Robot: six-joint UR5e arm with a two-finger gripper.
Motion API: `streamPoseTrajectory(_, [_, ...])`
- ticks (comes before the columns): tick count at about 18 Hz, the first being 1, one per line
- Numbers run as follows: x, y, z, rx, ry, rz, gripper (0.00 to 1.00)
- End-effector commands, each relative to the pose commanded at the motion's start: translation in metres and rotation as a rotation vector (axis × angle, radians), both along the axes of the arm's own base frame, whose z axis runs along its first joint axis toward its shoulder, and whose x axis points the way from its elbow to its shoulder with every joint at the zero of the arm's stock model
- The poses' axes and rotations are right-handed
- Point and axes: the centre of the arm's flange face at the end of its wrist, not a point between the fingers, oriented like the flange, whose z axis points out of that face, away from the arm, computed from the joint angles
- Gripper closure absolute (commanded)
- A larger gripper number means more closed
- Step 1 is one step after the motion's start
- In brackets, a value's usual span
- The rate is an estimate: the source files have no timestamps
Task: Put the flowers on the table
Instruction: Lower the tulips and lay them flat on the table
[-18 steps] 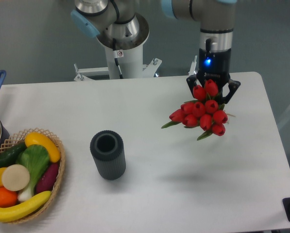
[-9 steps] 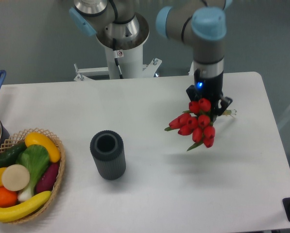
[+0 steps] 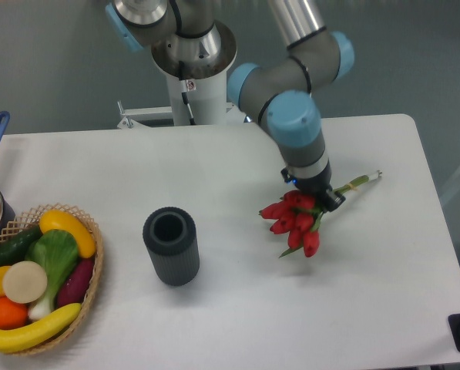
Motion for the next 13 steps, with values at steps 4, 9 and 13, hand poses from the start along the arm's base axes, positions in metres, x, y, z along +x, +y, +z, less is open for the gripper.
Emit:
streamPoseTrajectory(4, [0.002,0.011,-0.016,-0.009,-0.019,-0.008,0.61])
streamPoseTrajectory(9, [-0.004,0.016,-0.014,0.005,-0.01,-0.014,0.21])
streamPoseTrajectory(13, [-0.006,0.017,0.0,0.037,0.005,-0.012,0.0])
